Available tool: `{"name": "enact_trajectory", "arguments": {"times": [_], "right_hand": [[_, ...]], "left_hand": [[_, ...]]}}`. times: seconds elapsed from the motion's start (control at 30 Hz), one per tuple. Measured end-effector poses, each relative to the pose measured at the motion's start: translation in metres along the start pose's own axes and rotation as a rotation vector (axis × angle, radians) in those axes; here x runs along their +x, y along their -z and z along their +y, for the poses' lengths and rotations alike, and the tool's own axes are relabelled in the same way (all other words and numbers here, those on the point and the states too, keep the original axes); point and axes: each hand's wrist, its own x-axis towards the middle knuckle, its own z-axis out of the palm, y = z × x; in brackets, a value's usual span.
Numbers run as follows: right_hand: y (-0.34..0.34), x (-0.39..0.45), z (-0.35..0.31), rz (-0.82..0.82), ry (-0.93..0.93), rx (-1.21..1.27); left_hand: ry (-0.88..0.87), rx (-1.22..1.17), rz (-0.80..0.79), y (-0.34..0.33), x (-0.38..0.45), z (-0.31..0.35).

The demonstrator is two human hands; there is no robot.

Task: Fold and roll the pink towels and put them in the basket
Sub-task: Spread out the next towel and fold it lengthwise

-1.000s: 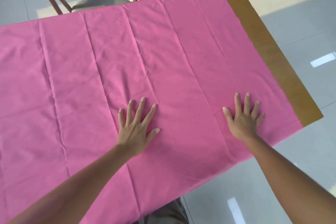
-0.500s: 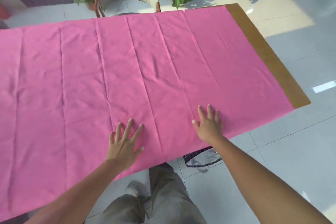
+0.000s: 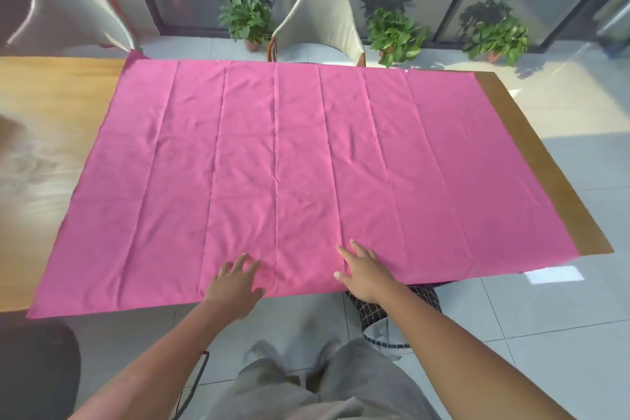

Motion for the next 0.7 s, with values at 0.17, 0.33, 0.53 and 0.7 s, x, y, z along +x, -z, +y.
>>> {"name": "enact_trajectory", "arguments": {"times": [0.17, 0.33, 0.53, 0.7], "right_hand": [[0.027, -0.01, 0.025, 0.026, 0.013, 0.024], [0.047, -0.019, 0.086, 0.065, 0.02, 0.043], [0.075, -0.033, 0.231, 0.095, 0.005, 0.058], [0.125, -0.05, 0.362, 0.142, -0.045, 0.077]], "left_hand": [[0.025, -0.153, 0.102, 0.011, -0.005, 0.028], [0.019, -0.223, 0.188, 0.012, 0.008, 0.086], [0.033, -0.242, 0.322, 0.004, 0.041, 0.217], [0.028, -0.31, 0.346, 0.009, 0.062, 0.346]]}}
